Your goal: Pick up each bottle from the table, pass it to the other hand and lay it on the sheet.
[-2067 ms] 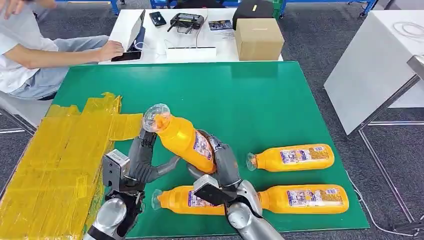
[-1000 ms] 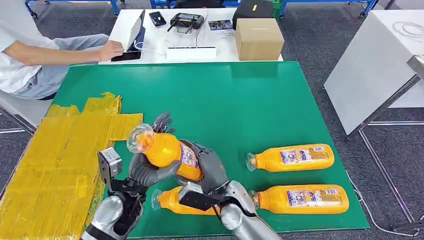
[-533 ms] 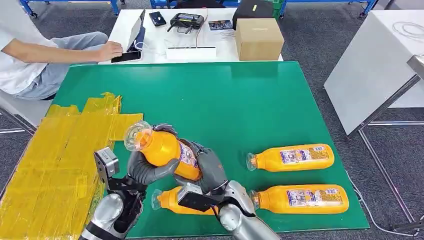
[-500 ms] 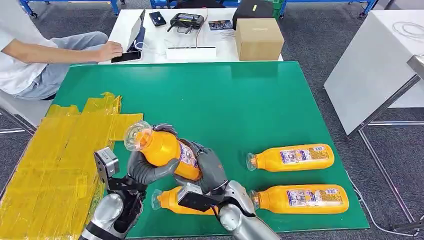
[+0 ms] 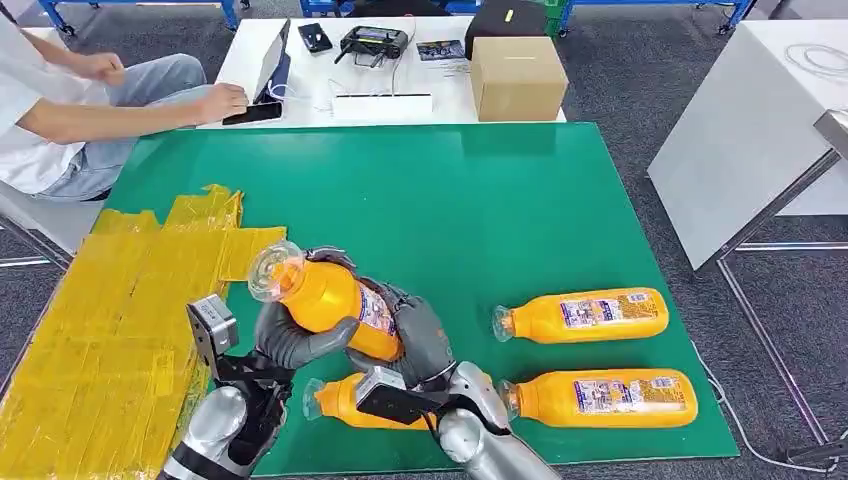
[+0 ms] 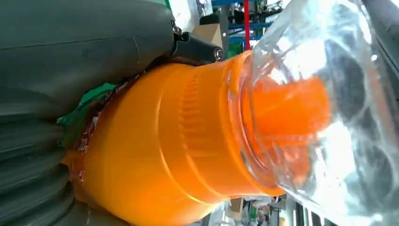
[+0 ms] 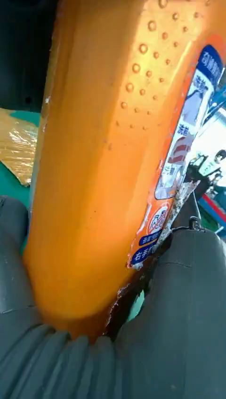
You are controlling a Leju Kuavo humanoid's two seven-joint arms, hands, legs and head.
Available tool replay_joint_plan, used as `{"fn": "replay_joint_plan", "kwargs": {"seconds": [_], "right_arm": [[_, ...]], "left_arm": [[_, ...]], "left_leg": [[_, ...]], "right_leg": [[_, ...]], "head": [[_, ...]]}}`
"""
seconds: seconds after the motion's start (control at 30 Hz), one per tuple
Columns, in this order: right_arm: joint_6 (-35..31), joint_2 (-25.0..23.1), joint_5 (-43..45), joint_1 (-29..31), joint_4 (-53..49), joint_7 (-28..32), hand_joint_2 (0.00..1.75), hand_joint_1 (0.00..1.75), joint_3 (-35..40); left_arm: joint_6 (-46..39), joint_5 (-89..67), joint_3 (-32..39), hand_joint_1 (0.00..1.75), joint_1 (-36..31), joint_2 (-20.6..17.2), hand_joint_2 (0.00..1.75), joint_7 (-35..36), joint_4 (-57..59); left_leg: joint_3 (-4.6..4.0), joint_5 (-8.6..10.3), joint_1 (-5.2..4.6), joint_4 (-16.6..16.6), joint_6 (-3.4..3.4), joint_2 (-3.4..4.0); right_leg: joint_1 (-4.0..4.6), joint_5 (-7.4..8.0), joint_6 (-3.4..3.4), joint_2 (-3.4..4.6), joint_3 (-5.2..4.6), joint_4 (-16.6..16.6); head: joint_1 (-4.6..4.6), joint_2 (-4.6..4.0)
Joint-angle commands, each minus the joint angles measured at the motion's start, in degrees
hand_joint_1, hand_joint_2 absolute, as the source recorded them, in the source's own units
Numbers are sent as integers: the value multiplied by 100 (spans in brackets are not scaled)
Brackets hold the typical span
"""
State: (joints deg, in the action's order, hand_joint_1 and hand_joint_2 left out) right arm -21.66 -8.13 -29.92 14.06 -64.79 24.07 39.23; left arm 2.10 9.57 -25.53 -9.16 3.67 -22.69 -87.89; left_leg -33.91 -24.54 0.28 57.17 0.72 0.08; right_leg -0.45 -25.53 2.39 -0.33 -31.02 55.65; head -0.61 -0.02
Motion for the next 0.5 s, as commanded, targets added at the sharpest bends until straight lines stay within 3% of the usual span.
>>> {"fn": "replay_joint_plan", "kwargs": {"seconds": [0.03,0.07,0.13,0.23,0.3,0.4,0.5], "right_arm": [[70,303,393,-362,-1218,172,175,49,81],[53,323,484,-446,-1426,194,175,0,-4],[111,377,746,-605,-1879,257,175,0,-192],[157,401,986,-772,-2320,356,175,0,-426],[86,444,1049,-890,-2644,449,175,0,-591],[-52,496,1115,-1071,-3141,563,175,0,-845],[-173,522,1118,-1151,-3395,590,175,0,-1112]], "left_arm": [[-625,-442,433,175,123,-191,175,-21,-101],[-818,-604,537,175,122,-188,175,-17,-137],[-1684,-1445,763,175,22,-196,175,-136,-109],[-2301,-2157,1034,175,-208,-327,175,-39,62],[-2107,-2200,1172,175,-332,-520,175,135,147],[-2557,-3040,1471,175,-426,-639,175,190,196],[-3108,-4689,1504,175,-710,-796,175,701,434]], "left_leg": [[17,-11,3,-3,-3,6],[25,-17,4,-1,-3,9],[3,-5,-2,-1,-1,0],[3,-3,-1,-1,-3,-6],[8,-4,6,-1,-6,-4],[0,1,2,-1,-4,-18],[5,-3,7,2,-5,-6]], "right_leg": [[3,-7,-5,8,16,-5],[4,-12,-7,12,24,-4],[-2,-5,-3,2,3,1],[-1,-6,-6,-4,3,2],[8,-4,-9,0,6,-1],[5,-7,-6,-15,-4,0],[7,-8,-6,-6,3,2]], "head": [[0,0],[-2,0],[2,0],[0,0],[-7,0],[2,0],[-2,0]]}}
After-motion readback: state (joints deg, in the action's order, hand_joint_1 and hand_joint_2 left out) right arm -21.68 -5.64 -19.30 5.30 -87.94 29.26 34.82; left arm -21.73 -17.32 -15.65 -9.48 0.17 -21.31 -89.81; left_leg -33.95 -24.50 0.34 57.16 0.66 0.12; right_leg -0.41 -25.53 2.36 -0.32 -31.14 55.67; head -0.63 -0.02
